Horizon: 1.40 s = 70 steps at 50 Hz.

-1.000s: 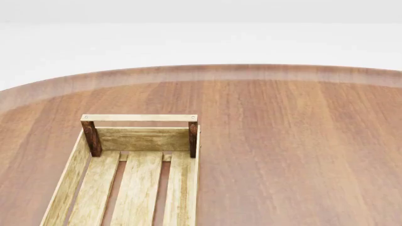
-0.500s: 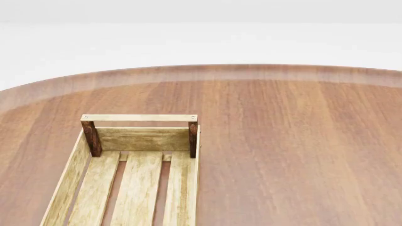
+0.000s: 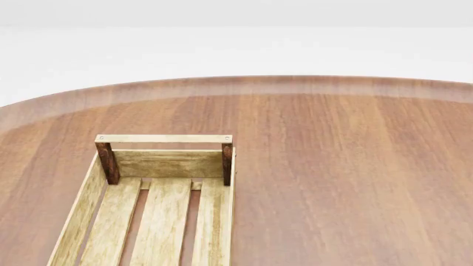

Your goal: Pick up the cream cheese and put it in the tray.

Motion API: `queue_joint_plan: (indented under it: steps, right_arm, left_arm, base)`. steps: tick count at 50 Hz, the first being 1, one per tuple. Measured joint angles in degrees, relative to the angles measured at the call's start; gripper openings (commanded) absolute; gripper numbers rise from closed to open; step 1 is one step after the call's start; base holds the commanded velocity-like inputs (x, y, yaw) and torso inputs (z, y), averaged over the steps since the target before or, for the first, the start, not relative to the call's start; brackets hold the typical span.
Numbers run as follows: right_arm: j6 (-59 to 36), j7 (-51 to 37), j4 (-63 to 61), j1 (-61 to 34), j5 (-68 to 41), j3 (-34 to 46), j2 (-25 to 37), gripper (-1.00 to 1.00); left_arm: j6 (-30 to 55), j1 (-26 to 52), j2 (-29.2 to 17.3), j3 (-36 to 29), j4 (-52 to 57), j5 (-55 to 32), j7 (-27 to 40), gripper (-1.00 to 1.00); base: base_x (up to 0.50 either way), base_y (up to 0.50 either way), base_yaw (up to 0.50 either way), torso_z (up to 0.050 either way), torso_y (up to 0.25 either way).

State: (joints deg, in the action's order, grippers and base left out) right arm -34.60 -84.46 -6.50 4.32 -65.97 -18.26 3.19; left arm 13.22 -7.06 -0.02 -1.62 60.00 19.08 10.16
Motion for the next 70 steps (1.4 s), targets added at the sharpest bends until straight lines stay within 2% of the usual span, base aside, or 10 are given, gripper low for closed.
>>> queue_joint_plan:
  steps: [21,22,46,57,70]
  right_arm:
    - [2.0,1.6,3.5,-0.3,-2.0,0.0,0.7,1.0]
    - [2.1,1.7,3.7,-0.3,-2.0,0.0,0.8,-1.0]
    - [4.7,1.9,3.1,0.6,-3.3,0.2,1.3,-1.0]
    - [4.1,-2.3,-13.2,4.3,-4.5,-1.9,1.4,-1.0]
    - [-8.0,-4.7,-34.1,4.7,-6.4,-12.7,-1.9,-1.0]
  left_arm:
    - [0.0,0.1,0.0,0.0,0.0,0.0,0.0,1.0]
    - [0.0,0.1,0.0,0.0,0.0,0.0,0.0,1.0]
    - [-1.1,-0.6,0.0,0.5,0.0,-0.5,0.3,1.0]
    - [-1.4,-0.7,0.0,0.7,0.0,-0.6,0.3,1.0]
    - [-1.6,-0.9,0.0,0.8,0.0,-0.6,0.4,1.0]
  base:
    - [0.0,0.0,0.0,0.0,0.0]
    - [0.0,0.0,0.0,0.0,0.0]
    - [0.0,0.0,0.0,0.0,0.0]
    - [0.0,0.0,0.0,0.0,0.0]
    - [0.0,0.0,0.0,0.0,0.0]
